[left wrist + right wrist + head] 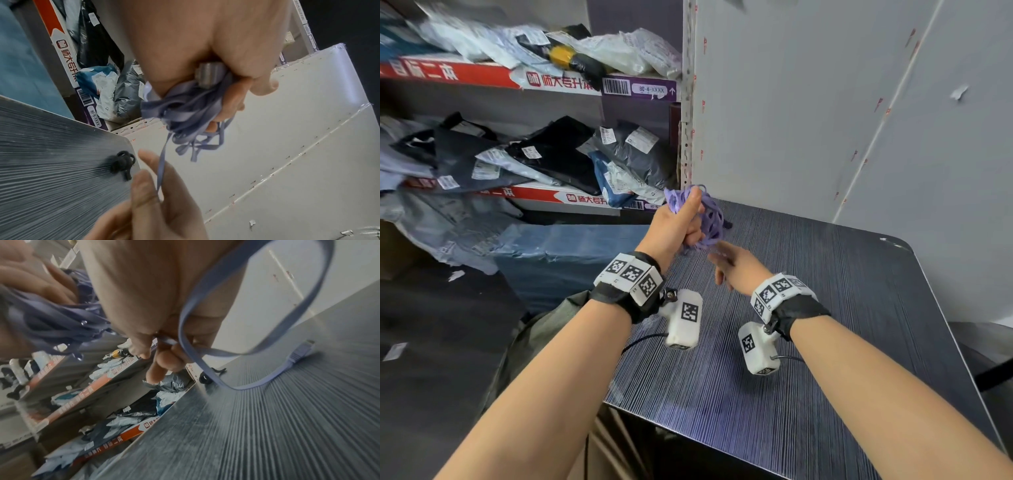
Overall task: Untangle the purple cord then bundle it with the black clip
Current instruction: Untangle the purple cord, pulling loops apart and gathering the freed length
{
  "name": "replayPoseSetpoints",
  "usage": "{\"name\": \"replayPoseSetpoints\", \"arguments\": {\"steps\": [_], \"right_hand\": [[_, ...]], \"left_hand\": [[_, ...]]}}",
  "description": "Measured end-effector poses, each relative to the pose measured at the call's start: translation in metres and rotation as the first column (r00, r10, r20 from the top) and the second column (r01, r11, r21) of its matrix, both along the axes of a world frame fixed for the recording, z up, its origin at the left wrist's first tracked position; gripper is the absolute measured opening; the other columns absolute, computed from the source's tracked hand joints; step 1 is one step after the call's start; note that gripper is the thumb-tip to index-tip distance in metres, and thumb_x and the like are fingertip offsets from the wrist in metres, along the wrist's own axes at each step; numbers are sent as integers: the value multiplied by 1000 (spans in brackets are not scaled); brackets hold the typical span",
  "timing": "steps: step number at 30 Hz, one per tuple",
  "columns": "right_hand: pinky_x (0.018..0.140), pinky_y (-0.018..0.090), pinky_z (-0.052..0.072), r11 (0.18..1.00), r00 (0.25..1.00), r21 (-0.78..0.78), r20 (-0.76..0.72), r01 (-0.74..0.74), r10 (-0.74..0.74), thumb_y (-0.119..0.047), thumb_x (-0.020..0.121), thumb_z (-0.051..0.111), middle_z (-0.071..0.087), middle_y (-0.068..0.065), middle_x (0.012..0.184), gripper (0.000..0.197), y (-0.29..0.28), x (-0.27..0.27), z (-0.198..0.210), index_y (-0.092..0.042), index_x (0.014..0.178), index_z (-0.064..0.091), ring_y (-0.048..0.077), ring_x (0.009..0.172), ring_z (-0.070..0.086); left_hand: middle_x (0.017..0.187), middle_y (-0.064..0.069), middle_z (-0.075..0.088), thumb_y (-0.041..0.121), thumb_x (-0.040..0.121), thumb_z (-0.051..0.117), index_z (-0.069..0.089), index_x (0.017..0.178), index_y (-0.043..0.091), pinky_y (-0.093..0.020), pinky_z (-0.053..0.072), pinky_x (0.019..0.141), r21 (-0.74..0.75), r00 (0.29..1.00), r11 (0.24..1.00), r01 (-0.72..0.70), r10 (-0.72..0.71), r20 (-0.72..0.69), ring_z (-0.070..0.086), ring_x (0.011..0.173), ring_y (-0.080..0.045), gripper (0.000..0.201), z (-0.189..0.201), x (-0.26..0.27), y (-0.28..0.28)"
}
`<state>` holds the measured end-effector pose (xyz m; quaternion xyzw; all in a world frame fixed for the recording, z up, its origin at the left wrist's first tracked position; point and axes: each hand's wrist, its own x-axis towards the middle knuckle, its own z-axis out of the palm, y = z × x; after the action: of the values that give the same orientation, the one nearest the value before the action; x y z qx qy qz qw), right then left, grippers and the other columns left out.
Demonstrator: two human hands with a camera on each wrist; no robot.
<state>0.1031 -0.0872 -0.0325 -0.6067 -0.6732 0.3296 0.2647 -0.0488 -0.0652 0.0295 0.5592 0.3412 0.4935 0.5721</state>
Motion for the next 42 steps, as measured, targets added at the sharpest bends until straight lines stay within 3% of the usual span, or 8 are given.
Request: {"name": "replayPoseSetpoints", "arguments": {"steps": [6, 12, 15, 27, 31, 35, 40, 42], "right_hand": [[66, 24, 41, 991, 958, 95, 279, -95, 65, -37, 100, 35, 51, -15, 65, 33, -1, -2, 4, -21, 124, 52, 8, 60, 53], [61, 32, 41, 883, 810, 329, 579, -334, 91, -37, 100, 35, 66, 9, 86, 32, 5, -5, 6, -14, 106, 57, 30, 74, 62], [69, 32, 40, 797, 787, 441, 613, -413, 69, -35, 99, 41, 67, 7, 92, 31, 4, -10, 9, -15, 108, 63, 29, 81, 62], [65, 31, 27, 447, 827, 790, 536, -420, -171, -39, 83, 50, 61, 3, 66, 35, 6, -18, 18, -13, 71, 70, 25, 67, 55], [65, 32, 30, 464, 824, 780, 542, -419, -167, -39, 82, 54, 61, 4, 69, 32, 4, -20, 18, -10, 73, 67, 25, 66, 55], [66, 32, 33, 523, 825, 758, 539, -389, -168, -33, 78, 69, 59, 7, 76, 27, 3, -21, 16, -7, 82, 63, 26, 70, 55], [67, 30, 30, 595, 811, 716, 559, -364, -176, -25, 62, 85, 55, 7, 76, 55, 3, -23, 19, -15, 85, 36, 26, 68, 53], [67, 29, 29, 596, 814, 709, 561, -377, -152, -33, 60, 86, 55, 7, 75, 57, 2, -23, 22, -14, 84, 38, 25, 67, 53]], "left_hand": [[54, -7, 50, 34, 96, 49, 49, 65, 12, -13, 36, 42, 135, 975, 986, -94, 118, -189, 44, 38, -9, 38, 1, -4, 5], [73, -6, 56, 23, 94, 54, 48, 95, 11, -27, 47, 65, 126, 942, 982, -141, 173, -287, 54, 64, -14, 13, -6, -1, 13], [95, -14, 59, 33, 92, 56, 45, 107, 5, -39, 49, 90, 166, 899, 973, -162, 215, -382, 59, 91, -24, 34, -10, 2, 16], [105, -10, 54, 43, 94, 47, 45, 118, -1, -32, 38, 91, 138, 763, 982, -127, 185, -620, 53, 106, -24, 50, -15, 7, 11], [77, -4, 54, 45, 94, 46, 56, 101, -2, -31, 41, 81, 104, 812, 989, -103, 144, -565, 60, 91, -25, 48, -15, 7, 13], [68, 3, 50, 38, 98, 42, 46, 71, 22, -20, 40, 68, 93, 846, 991, -93, 128, -517, 48, 65, -6, 32, -5, 8, 6], [110, -5, 59, 52, 96, 37, 55, 107, 18, -31, 36, 98, 30, 839, 997, -73, 77, -538, 54, 105, -17, 40, -2, 5, 6], [109, -4, 59, 54, 96, 32, 57, 111, 17, -29, 35, 98, 31, 822, 997, -68, 73, -564, 53, 107, -18, 47, -3, 5, 6]]}}
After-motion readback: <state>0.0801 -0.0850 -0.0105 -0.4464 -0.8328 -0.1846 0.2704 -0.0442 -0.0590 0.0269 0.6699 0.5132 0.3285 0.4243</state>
